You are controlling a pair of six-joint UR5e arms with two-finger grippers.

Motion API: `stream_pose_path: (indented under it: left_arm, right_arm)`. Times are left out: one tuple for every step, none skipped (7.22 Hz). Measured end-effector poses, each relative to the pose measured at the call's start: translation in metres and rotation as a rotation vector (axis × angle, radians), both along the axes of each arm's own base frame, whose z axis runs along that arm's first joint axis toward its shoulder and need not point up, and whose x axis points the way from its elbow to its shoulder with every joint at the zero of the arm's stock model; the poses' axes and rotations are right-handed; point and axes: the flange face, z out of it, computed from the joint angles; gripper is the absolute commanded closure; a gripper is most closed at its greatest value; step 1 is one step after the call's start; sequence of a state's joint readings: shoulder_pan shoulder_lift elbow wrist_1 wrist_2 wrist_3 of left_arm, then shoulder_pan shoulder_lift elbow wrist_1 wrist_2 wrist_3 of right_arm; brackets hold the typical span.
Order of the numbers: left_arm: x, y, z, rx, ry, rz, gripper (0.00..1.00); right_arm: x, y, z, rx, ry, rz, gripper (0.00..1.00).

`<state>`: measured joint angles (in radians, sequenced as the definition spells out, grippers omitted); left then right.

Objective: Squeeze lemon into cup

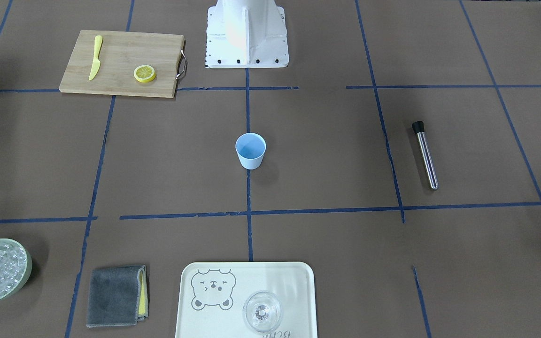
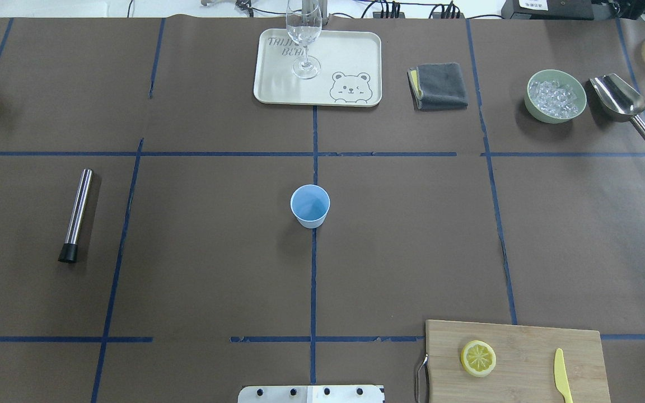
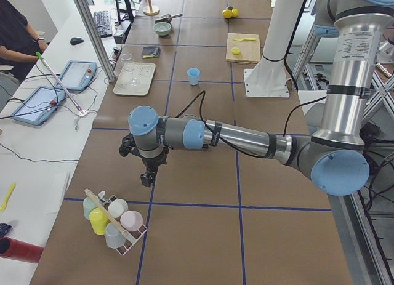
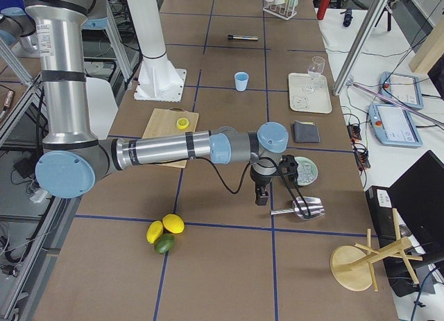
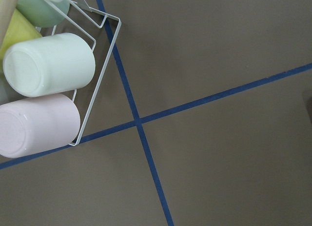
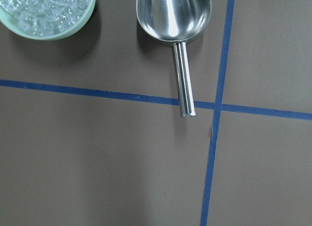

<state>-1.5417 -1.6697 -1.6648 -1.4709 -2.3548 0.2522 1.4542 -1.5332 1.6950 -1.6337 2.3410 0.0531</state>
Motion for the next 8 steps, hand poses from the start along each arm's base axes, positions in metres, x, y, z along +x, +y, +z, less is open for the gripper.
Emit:
stream_pose_path:
  left_arm:
    - [0.000,-0.001,0.000,0.017,0.000,0.001,0.00]
    - [0.001,-0.001,-0.001,0.036,0.000,0.002,0.00]
    - [0.001,0.001,-0.001,0.043,0.000,0.001,0.00]
    - [0.001,0.004,0.002,0.041,0.003,0.001,0.00]
    - [0.001,0.008,0.005,0.039,0.008,0.000,0.00]
    - [0.002,0.010,0.005,0.048,0.026,0.002,0.00]
    - [0.005,0.010,0.002,0.071,0.059,0.006,0.00]
    - [0.009,0.009,-0.002,0.100,0.085,0.014,0.00]
  right_arm:
    - [0.000,0.000,0.000,-0.001,0.000,0.001,0.00]
    - [0.000,0.001,0.000,0.000,-0.001,0.001,0.00]
    - [0.000,0.001,-0.003,0.006,-0.001,0.000,0.00]
    - [-0.001,0.003,-0.010,0.019,-0.004,-0.001,0.00]
    - [-0.003,0.006,-0.019,0.036,-0.008,-0.006,0.00]
    - [-0.016,0.011,-0.033,0.062,-0.021,-0.033,0.00]
    - [-0.043,0.024,-0.054,0.090,-0.039,-0.081,0.00]
    - [-0.071,0.042,-0.075,0.093,-0.067,-0.118,0.00]
